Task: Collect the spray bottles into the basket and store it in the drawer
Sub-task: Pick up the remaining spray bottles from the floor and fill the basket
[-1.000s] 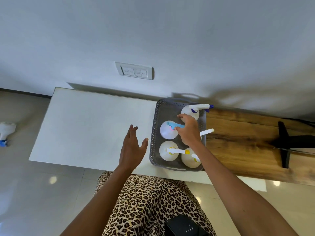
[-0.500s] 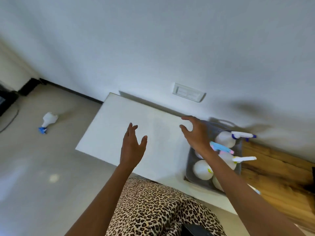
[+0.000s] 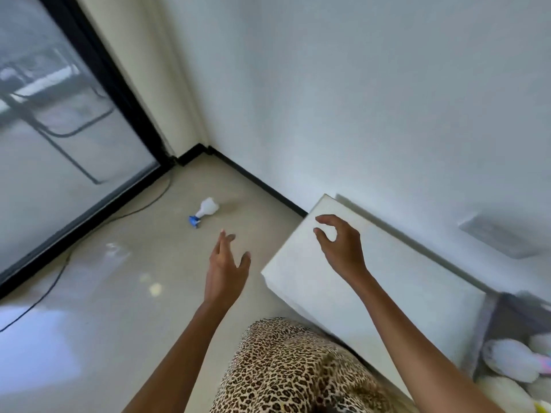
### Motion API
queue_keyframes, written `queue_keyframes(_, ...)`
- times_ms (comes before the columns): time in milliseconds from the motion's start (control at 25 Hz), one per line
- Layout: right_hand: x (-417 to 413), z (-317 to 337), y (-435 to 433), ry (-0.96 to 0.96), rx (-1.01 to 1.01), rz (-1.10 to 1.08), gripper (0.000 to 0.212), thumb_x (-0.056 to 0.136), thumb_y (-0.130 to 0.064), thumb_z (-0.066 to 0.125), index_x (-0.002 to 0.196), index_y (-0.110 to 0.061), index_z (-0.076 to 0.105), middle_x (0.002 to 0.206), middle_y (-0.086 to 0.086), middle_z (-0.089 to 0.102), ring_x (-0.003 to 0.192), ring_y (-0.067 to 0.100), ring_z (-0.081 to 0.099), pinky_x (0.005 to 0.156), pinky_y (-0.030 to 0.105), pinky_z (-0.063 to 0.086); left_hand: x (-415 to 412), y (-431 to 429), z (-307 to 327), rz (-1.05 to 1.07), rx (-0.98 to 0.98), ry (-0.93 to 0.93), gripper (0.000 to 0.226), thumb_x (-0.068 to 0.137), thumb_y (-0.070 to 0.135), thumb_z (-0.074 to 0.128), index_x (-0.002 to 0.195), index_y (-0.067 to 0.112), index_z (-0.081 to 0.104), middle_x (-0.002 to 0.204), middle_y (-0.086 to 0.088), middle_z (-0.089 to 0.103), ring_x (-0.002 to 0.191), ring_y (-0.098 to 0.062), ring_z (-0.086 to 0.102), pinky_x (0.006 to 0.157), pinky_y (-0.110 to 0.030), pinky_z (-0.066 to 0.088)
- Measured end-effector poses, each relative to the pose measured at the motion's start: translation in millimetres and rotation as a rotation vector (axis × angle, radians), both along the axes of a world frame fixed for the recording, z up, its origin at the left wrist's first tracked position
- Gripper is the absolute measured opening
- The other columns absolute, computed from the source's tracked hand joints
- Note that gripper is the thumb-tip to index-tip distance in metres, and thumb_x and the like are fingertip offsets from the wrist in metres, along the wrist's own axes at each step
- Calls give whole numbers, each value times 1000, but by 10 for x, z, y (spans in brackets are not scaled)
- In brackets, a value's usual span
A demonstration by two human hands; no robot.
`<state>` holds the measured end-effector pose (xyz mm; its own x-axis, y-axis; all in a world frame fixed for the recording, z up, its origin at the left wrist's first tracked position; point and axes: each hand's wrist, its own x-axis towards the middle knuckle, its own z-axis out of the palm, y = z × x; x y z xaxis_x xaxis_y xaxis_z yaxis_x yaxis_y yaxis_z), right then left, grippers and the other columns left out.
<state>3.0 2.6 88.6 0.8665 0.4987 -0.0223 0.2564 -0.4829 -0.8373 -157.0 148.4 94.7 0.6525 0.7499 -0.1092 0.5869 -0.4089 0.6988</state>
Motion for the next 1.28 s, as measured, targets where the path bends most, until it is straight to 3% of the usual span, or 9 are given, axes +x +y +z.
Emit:
queue_keyframes(160, 84, -75, 947, 8, -17, 156, 19, 86, -9, 61, 105, -8, 65, 107, 6, 69, 102, 17, 62, 87, 17, 41, -101, 741, -85, 137, -21, 22, 55, 89, 19, 55, 137, 6, 32, 147, -13, 37, 127, -31, 43, 97, -38, 40)
queue_keyframes(320, 273, -203, 1919, -5, -33, 256, 17, 82, -3, 63, 98, -5, 66, 99, 9, 72, 88, 14, 63, 75, -4, 35, 0, 1566, -168, 224, -46, 51, 52, 89, 18, 55, 135, 6, 34, 146, -13, 37, 129, -32, 42, 100, -39, 38)
queue_keyframes(440, 405, -282, 2678, 38, -61, 323, 15, 82, -2, 63, 96, -6, 67, 95, 10, 72, 85, 16, 64, 75, 5, 38, 108, 2203, -216, 281, -75, 89, 50, 89, 17, 55, 133, 6, 36, 146, -14, 38, 132, -30, 38, 102, -37, 35)
queue_keyframes(640, 508, -468, 3768, 74, -110, 439, 15, 82, -2, 63, 96, -6, 67, 93, 10, 72, 86, 20, 66, 84, 31, 52, 233, 3102, -341, 364, -128, 122, 48, 89, 17, 55, 133, 7, 39, 149, -13, 33, 135, -27, 35, 101, -35, 35)
queue_keyframes(840, 571, -795, 4722, 109, -247, 510, 18, 85, -8, 60, 102, -7, 66, 98, 9, 72, 92, 21, 66, 85, 34, 52, 347, 4026, -781, 347, -189, 170, 46, 89, 18, 55, 131, 7, 41, 149, -13, 32, 134, -28, 35, 101, -36, 36)
queue_keyframes(1080, 638, -2006, 5686, 113, -506, 597, 23, 88, -11, 56, 110, -8, 63, 111, 11, 69, 100, 25, 64, 87, 40, 53, 514, 4971, -2056, 238, -315, 305, 45, 89, 21, 54, 130, 9, 42, 145, -13, 38, 127, -29, 43, 94, -34, 40)
queue_keyframes(1160, 660, -2596, 5969, 73, -622, 695, 26, 89, -12, 53, 114, -8, 60, 119, 12, 64, 108, 27, 59, 92, 40, 49, 597, 5171, -2595, 226, -359, 355, 44, 88, 22, 54, 129, 9, 43, 141, -12, 43, 119, -29, 49, 85, -31, 40)
queue_keyframes(1280, 688, -3656, 6327, -48, -758, 902, 30, 90, -10, 48, 119, -6, 55, 126, 14, 57, 117, 30, 51, 96, 41, 44, 748, 5433, -3550, 218, -415, 410, 46, 88, 24, 54, 130, 9, 42, 136, -14, 48, 116, -31, 51, 87, -33, 41)
